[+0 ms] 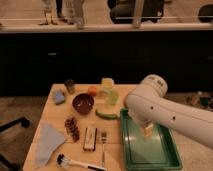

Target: Place towel in purple bowl

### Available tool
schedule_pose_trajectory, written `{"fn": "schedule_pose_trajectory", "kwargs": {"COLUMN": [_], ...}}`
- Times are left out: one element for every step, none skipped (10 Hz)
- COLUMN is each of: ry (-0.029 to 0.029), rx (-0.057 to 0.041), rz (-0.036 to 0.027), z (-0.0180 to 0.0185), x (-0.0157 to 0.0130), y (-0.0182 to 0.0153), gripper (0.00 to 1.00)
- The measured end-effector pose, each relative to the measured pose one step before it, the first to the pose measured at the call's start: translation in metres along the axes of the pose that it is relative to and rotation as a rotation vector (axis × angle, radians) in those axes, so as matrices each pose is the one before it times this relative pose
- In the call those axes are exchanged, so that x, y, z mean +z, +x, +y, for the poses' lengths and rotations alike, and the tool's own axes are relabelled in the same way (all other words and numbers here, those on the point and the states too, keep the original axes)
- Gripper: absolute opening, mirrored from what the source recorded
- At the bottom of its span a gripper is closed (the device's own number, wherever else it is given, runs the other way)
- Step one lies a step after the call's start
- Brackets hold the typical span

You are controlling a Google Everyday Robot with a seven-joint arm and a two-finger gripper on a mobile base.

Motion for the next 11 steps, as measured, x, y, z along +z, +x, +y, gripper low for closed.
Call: {"fn": "schedule_pose_trajectory", "kwargs": {"ry": [-0.00553, -0.0077, -0.00306, -0.00813, -0.00643, -0.00566, -0.00339, -0.00356, -0.00417, -0.00508, 0.00071], "rx": [-0.01549, -0.0208, -0.02454, -0.01627, -0.01238, -0.01964, -0.01624, -0.00976, -0.01199, -0.02142, -0.00146], "rz": [0.00307, 0.00361, 0.00264, 0.00456, 0.00358, 0.00106, -0.00073, -0.00026, -0.00034, 0.00038, 0.00032], "z": [0.0007, -0.00143, -0.00415, -0.00076, -0.00084, -0.00276, -0.0019, -0.00015, -0.00034, -0.0028, -0.00051], "x": [0.00169, 0.00143, 0.00113, 0.0015, 0.00102, 0.0009, 0.00066, 0.00062, 0.00108, 0.0027, -0.00006], "y": [-0.00749, -0.01127, -0.01302, -0.00837, -0.00742, -0.01194, -0.00961, -0.00643, -0.00852, -0.01088, -0.00072], "gripper": [0.8, 0.8, 0.8, 0.8, 0.8, 0.8, 0.8, 0.8, 0.8, 0.8, 0.8]}}
